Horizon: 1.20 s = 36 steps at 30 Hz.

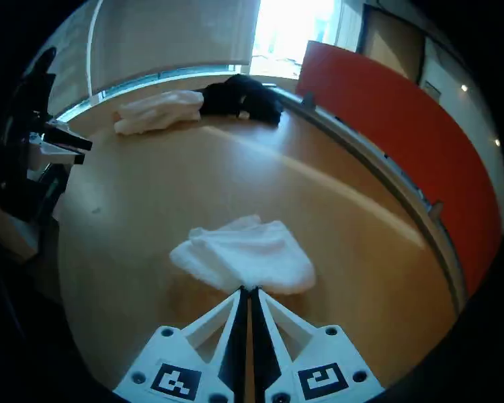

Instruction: Fold towel

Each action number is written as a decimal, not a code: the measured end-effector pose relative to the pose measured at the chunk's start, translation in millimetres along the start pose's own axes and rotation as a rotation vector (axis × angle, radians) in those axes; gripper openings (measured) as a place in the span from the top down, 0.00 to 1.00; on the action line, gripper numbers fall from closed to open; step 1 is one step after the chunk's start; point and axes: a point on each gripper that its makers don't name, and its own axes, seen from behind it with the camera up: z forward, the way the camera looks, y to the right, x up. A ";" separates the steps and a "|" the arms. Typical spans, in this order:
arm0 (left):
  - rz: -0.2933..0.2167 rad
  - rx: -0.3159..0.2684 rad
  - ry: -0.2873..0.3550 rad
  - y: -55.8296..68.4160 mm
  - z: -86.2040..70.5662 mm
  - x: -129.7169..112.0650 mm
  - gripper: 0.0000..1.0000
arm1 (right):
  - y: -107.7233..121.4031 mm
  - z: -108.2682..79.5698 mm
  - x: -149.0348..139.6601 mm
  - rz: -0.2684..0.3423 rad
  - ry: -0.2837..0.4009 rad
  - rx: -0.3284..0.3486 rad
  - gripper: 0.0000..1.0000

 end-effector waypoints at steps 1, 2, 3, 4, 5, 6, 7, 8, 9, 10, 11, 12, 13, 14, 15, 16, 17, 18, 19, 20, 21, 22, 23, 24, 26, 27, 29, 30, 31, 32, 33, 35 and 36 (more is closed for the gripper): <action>0.003 -0.005 0.002 1.2 0.6 2.2 0.26 | 3.6 -4.3 7.5 -0.007 0.009 -0.007 0.97; 0.006 -0.009 0.004 2.2 1.2 4.1 0.26 | 6.7 -8.2 14.2 -0.013 0.017 -0.013 0.97; 0.008 -0.014 0.006 3.4 1.8 6.1 0.26 | 9.9 -12.1 20.4 -0.020 0.024 -0.020 0.97; 0.010 -0.019 0.009 5.0 2.6 8.4 0.26 | 13.6 -16.8 26.4 -0.027 0.029 -0.029 0.97; 0.012 -0.024 0.011 6.3 3.2 10.5 0.26 | 16.9 -21.0 31.8 -0.034 0.033 -0.037 0.97; 0.014 -0.029 0.013 7.6 3.9 12.5 0.26 | 20.1 -25.1 36.7 -0.039 0.037 -0.045 0.97; 0.016 -0.034 0.015 9.1 4.6 14.7 0.26 | 23.6 -29.6 41.2 -0.043 0.039 -0.054 0.97; 0.018 -0.039 0.018 10.4 5.3 16.7 0.26 | 26.7 -33.6 45.1 -0.046 0.041 -0.061 0.97; 0.020 -0.043 0.020 11.6 5.9 18.6 0.26 | 29.7 -37.6 48.7 -0.048 0.043 -0.069 0.97; 0.023 -0.048 0.022 13.0 6.6 20.5 0.26 | 32.6 -42.0 51.9 -0.048 0.045 -0.075 0.97; 0.025 -0.052 0.023 14.2 7.3 22.2 0.26 | 35.2 -45.9 54.7 -0.049 0.048 -0.081 0.97; 0.028 -0.056 0.025 15.5 8.0 23.8 0.26 | 37.8 -49.7 57.0 -0.049 0.050 -0.087 0.97; 0.031 -0.061 0.026 17.0 8.8 25.6 0.26 | 40.7 -53.8 58.4 -0.048 0.052 -0.093 0.97; 0.034 -0.065 0.027 18.4 9.5 27.1 0.26 | 43.3 -57.5 59.7 -0.047 0.053 -0.098 0.97; 0.036 -0.069 0.028 19.8 10.3 28.4 0.26 | 46.0 -61.0 60.5 -0.047 0.054 -0.104 0.97; 0.039 -0.074 0.028 21.5 11.3 29.5 0.26 | 49.1 -64.5 60.4 -0.047 0.054 -0.111 0.97; 0.041 -0.078 0.029 23.0 12.2 30.6 0.26 | 51.9 -67.7 60.3 -0.046 0.053 -0.117 0.97; 0.043 -0.081 0.028 24.4 13.1 31.3 0.26 | 54.7 -70.7 59.9 -0.046 0.053 -0.123 0.97; 0.045 -0.085 0.027 25.8 14.1 31.6 0.26 | 58.1 -73.9 59.0 -0.046 0.052 -0.130 0.97; 0.046 -0.088 0.026 27.1 15.0 31.9 0.26 | 61.1 -76.7 58.1 -0.046 0.050 -0.137 0.97; 0.048 -0.092 0.025 28.4 15.9 32.1 0.26 | 64.2 -79.5 57.1 -0.045 0.050 -0.143 0.97; 0.049 -0.095 0.024 29.8 16.8 32.3 0.26 | 67.8 -82.5 55.7 -0.042 0.049 -0.149 0.97; 0.050 -0.098 0.023 31.2 17.6 32.5 0.26 | 71.1 -85.2 54.4 -0.040 0.048 -0.155 0.97; 0.052 -0.101 0.022 32.4 18.3 32.7 0.26 | 74.5 -87.9 53.0 -0.037 0.048 -0.160 0.97; 0.056 -0.106 0.019 35.0 19.8 33.2 0.26 | 82.5 -93.7 49.5 -0.026 0.049 -0.170 0.97; 0.059 -0.108 0.018 36.1 20.5 33.5 0.26 | 86.4 -96.6 47.8 -0.021 0.049 -0.175 0.97; 0.064 -0.110 0.015 37.9 22.1 34.0 0.26 | 95.5 -103.3 43.6 -0.008 0.051 -0.184 0.97; 0.067 -0.111 0.014 38.9 22.8 34.2 0.26 | 99.9 -106.5 41.4 -0.001 0.051 -0.188 0.97; 0.069 -0.112 0.013 40.1 23.6 34.4 0.26 | 105.2 -110.5 38.5 0.005 0.051 -0.194 0.97; 0.070 -0.112 0.011 41.1 24.4 34.6 0.26 | 110.0 -114.0 35.9 0.011 0.050 -0.200 0.97; 0.071 -0.114 0.010 42.3 25.1 34.7 0.26 | 114.8 -117.6 33.0 0.017 0.050 -0.205 0.97; 0.072 -0.118 0.006 45.5 26.4 34.7 0.26 | 125.3 -125.8 25.7 0.028 0.046 -0.218 0.97; 0.073 -0.120 0.004 46.9 26.9 34.7 0.26 | 130.3 -129.8 21.9 0.033 0.044 -0.224 0.97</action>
